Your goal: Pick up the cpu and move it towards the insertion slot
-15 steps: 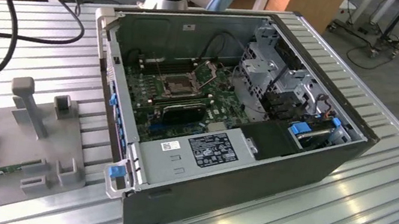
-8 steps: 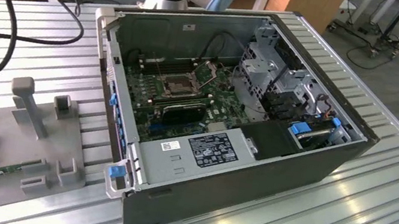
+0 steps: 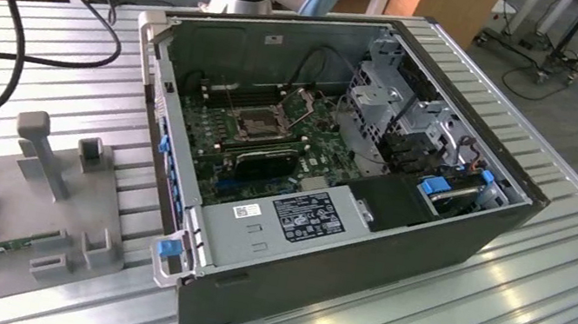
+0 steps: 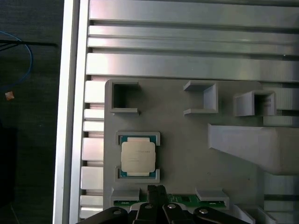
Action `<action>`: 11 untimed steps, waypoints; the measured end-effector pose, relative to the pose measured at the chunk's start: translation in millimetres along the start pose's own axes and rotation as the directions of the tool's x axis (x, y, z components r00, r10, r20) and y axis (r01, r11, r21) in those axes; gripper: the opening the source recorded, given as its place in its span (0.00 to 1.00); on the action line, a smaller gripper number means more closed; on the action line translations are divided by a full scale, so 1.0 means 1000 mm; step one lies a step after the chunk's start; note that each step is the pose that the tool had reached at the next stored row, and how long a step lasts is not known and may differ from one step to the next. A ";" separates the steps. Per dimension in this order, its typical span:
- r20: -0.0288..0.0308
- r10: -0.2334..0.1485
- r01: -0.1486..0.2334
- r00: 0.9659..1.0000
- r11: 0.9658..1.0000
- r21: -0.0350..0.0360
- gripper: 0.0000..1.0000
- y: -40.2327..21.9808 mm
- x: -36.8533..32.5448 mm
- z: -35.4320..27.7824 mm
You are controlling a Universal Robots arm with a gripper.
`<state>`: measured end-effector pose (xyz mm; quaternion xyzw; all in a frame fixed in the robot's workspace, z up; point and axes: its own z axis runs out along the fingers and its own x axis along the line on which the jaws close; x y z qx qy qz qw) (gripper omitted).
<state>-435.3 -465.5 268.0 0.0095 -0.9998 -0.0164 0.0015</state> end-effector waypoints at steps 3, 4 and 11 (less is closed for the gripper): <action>0.000 0.000 0.000 1.000 1.000 0.000 0.11 0.0000 0.0023 0.0016; 0.000 0.000 0.000 1.000 1.000 0.000 0.11 0.0002 0.0035 0.0020; 0.000 0.000 0.000 1.000 1.000 0.000 0.11 0.0011 0.0104 0.0079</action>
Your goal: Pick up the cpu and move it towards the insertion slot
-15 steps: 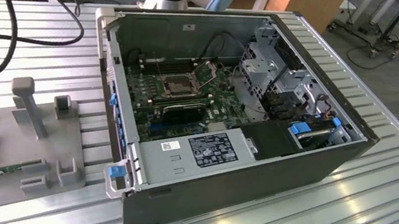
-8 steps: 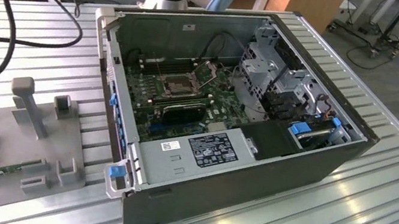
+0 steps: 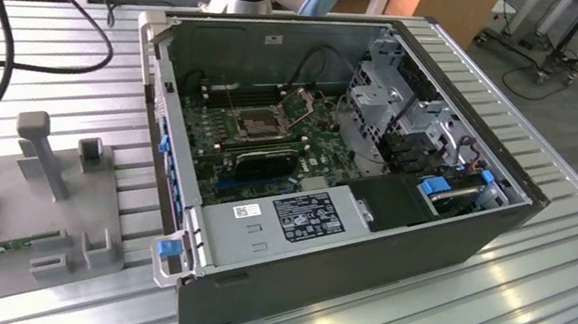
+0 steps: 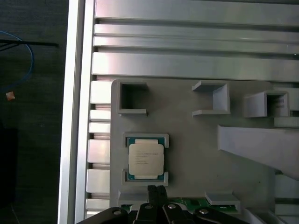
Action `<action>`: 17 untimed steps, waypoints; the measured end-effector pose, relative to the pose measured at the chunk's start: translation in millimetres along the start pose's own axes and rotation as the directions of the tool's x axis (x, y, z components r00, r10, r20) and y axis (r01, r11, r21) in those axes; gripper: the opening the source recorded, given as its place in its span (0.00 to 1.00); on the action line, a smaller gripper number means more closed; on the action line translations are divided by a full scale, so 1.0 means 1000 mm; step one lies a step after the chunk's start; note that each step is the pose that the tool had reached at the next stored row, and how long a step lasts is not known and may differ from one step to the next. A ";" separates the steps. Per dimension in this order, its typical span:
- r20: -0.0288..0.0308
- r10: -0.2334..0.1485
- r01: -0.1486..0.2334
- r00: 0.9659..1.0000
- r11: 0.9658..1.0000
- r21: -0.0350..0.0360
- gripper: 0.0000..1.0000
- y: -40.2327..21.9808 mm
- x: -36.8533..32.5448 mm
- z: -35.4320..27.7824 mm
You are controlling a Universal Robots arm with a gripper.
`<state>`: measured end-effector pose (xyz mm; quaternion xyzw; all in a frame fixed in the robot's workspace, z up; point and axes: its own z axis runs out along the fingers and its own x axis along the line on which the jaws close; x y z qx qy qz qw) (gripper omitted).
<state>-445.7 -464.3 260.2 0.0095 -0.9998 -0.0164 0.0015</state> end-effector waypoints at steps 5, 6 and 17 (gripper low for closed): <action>0.000 0.000 0.000 1.000 1.000 0.000 0.11 0.0004 0.0020 0.0065; 0.000 0.000 0.000 1.000 1.000 0.000 0.11 0.0006 0.0022 0.0080; 0.000 0.000 0.000 1.000 1.000 0.000 0.11 0.0030 0.0029 0.0235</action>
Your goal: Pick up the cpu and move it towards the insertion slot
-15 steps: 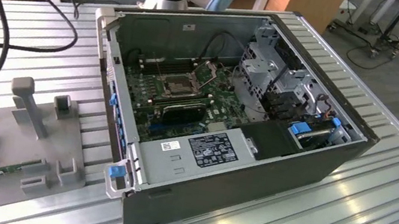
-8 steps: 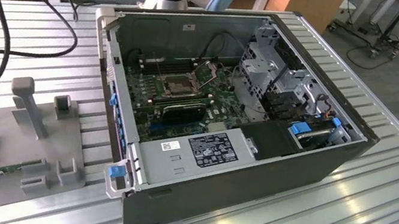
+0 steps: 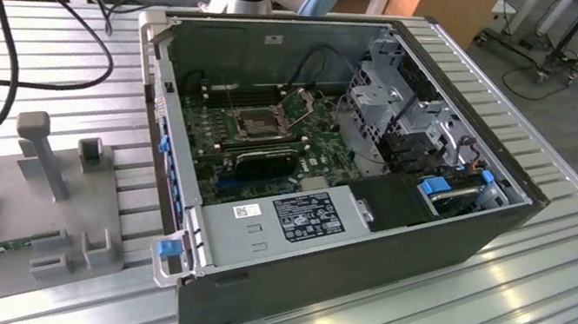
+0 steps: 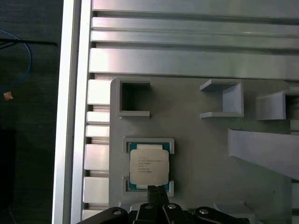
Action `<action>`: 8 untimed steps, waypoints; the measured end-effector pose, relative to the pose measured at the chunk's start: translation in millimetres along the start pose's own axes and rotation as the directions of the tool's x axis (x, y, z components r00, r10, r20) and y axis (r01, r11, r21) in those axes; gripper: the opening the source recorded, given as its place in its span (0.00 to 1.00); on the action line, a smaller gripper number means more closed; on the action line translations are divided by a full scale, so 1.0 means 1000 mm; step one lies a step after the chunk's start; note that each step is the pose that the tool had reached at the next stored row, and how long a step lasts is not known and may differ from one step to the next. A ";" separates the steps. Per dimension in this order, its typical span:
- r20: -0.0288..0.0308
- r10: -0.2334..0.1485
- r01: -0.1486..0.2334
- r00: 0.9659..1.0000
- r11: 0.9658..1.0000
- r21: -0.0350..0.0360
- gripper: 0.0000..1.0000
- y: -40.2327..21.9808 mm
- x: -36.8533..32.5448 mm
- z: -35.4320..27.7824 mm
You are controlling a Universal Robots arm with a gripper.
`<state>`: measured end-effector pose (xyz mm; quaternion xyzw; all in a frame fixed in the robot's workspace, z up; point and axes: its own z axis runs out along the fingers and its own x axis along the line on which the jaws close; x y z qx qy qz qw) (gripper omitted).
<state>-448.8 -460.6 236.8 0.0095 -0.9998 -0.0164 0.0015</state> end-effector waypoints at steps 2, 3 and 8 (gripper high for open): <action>0.000 0.000 0.000 1.000 1.000 0.000 0.11 0.0011 0.0000 0.0019; 0.000 0.000 0.000 1.000 1.000 0.000 0.11 0.0019 0.0001 0.0027; 0.000 0.000 0.000 1.000 1.000 0.000 0.11 0.0053 0.0009 0.0063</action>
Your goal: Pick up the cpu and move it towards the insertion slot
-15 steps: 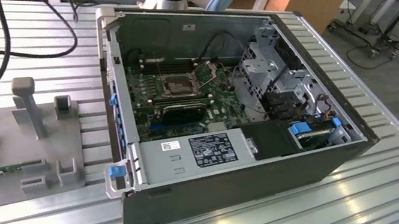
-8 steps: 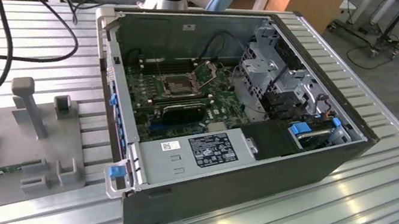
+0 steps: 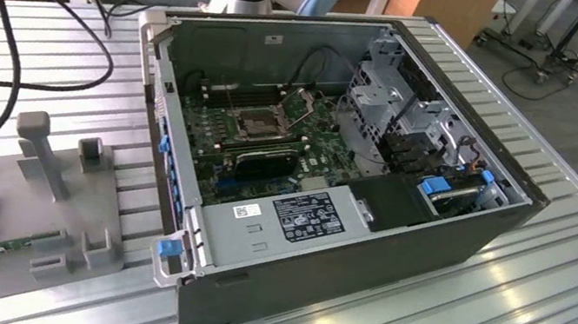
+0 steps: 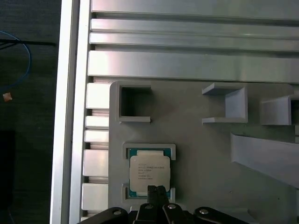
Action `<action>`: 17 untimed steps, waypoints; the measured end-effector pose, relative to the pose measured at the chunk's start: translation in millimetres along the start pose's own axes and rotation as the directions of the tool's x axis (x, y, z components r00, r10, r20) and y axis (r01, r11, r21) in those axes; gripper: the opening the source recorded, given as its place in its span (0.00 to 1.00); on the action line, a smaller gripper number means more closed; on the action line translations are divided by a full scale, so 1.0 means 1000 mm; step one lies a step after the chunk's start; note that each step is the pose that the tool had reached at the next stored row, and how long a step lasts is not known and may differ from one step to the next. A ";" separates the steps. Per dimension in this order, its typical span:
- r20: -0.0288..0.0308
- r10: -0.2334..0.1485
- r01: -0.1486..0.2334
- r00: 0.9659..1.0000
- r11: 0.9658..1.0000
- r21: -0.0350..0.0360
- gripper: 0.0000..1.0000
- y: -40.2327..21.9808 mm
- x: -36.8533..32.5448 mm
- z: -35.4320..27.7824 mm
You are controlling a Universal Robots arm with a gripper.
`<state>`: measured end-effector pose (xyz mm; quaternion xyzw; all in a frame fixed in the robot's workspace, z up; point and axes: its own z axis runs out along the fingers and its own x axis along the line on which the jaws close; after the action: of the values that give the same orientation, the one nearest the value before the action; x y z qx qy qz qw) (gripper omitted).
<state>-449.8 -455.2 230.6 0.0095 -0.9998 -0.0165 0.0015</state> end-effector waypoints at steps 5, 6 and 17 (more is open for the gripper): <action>0.000 0.000 0.000 1.000 1.000 0.000 0.11 0.0018 0.0007 0.0046; 0.000 0.000 0.000 1.000 1.000 0.000 0.11 0.0023 0.0007 0.0055; 0.000 0.000 0.000 1.000 1.000 0.000 0.11 0.0039 0.0007 0.0090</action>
<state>-450.5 -451.0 221.8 0.0095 -0.9998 -0.0166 0.0013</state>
